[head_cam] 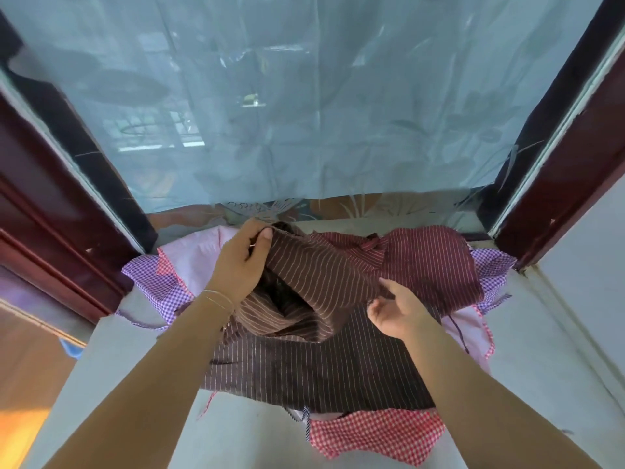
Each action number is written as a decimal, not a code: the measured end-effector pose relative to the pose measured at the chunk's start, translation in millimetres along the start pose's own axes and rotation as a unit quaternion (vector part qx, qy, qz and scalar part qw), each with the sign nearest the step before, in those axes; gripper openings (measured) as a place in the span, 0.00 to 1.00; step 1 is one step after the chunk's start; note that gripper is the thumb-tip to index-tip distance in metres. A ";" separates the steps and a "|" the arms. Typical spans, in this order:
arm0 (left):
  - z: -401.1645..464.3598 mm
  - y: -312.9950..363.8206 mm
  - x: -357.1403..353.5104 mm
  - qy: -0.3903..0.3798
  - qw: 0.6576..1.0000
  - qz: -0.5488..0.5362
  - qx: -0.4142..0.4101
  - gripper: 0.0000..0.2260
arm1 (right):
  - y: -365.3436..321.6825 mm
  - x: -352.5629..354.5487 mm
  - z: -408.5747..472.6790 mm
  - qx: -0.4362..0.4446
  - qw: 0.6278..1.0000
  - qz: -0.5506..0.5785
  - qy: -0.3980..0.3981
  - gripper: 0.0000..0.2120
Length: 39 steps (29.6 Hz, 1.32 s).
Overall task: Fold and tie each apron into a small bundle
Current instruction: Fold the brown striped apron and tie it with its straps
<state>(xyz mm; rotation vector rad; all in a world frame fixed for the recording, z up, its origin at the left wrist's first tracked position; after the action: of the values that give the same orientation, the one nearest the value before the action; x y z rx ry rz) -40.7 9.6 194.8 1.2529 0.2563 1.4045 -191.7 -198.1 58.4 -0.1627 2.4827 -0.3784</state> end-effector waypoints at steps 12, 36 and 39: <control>-29.7 -16.3 -1.3 0.080 0.988 0.130 0.011 0.07 | -52.1 6.7 -44.5 0.022 0.733 -0.680 -0.008 0.06; 0.0 31.9 -20.4 -0.159 0.976 0.112 -0.096 0.07 | 27.3 -109.8 -94.1 0.475 0.562 -0.675 -0.054 0.23; 10.4 6.6 2.1 -0.064 0.992 0.101 -0.030 0.05 | 14.4 -105.6 -93.4 0.544 0.564 -0.620 0.046 0.11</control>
<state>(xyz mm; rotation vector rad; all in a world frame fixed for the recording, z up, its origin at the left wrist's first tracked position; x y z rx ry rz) -36.0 4.2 205.1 1.3416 -0.0011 1.4848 -162.9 -141.3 185.0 -1.3274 1.2825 -2.3532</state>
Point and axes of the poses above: each hand's wrist, its own z-axis towards the middle knuckle, its own x-axis out of the back of the hand, y = z × x, the point moved 3 cm from there along z, towards the middle knuckle, and after that the axes turned 5 degrees about y, right-handed, at the moved point
